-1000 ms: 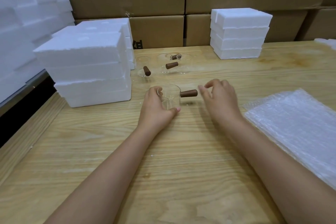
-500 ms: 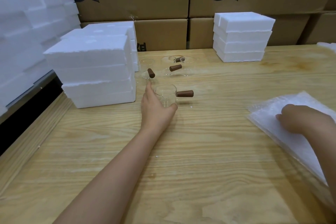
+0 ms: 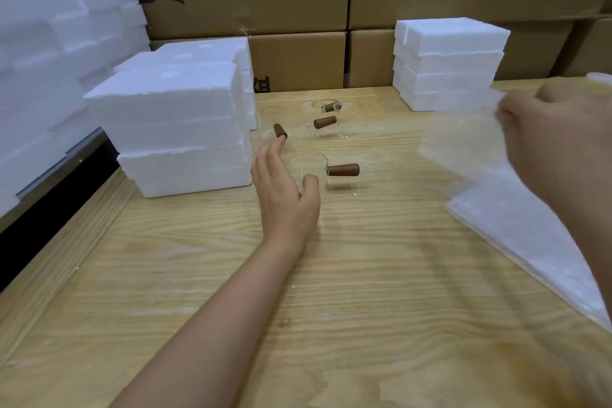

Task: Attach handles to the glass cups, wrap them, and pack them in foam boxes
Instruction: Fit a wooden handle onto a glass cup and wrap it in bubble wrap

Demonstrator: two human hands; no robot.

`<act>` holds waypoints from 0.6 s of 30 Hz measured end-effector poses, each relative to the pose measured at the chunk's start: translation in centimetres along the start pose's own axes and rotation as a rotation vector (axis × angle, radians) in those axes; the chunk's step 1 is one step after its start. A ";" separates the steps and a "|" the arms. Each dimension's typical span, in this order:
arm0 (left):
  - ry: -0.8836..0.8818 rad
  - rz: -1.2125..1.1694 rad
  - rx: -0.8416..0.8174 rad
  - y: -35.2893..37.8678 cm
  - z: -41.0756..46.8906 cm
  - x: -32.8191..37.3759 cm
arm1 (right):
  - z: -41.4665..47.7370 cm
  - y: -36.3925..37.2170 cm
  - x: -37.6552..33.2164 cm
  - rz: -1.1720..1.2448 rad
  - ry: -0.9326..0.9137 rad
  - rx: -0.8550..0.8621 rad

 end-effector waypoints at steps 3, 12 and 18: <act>0.165 0.015 0.060 -0.3 -0.3 1.2 | -1.2 0.0 -4.6 0.068 -0.319 -0.034; 0.717 0.270 -0.013 1.8 -2.6 4.2 | -4.0 3.2 -6.6 0.272 -0.524 -0.237; 0.629 0.144 -0.188 2.1 -2.6 4.0 | -3.7 2.9 -5.0 0.356 -0.456 -0.122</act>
Point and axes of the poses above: each hand's wrist, its own z-axis towards the middle knuckle, its own y-axis out of the palm, x = y × z, the point moved 6 cm from there along z, towards the middle knuckle, and after that the axes turned 3 degrees about z, right-handed, at the moved point
